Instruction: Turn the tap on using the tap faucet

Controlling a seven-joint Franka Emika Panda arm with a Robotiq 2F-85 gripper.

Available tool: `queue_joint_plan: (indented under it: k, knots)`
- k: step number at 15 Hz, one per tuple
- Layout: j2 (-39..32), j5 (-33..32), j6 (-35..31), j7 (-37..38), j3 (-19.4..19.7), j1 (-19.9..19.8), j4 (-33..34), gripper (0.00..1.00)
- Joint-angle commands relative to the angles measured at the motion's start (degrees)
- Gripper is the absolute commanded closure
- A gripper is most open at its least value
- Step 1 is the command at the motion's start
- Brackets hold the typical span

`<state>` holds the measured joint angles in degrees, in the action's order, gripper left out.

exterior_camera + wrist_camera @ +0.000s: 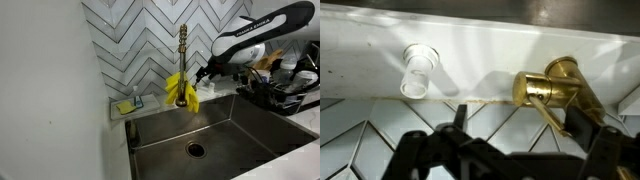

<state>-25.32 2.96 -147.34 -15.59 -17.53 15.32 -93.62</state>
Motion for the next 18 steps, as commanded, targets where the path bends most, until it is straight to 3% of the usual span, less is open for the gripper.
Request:
queue_joint_plan:
  k: [1, 18]
  knots:
    - [-1.1, -0.6, -1.7, 2.5, 0.4, 0.8, 1.4, 0.00]
    - [-0.3, -1.8, -1.6, 5.4, 2.5, 1.0, 0.0, 0.00]
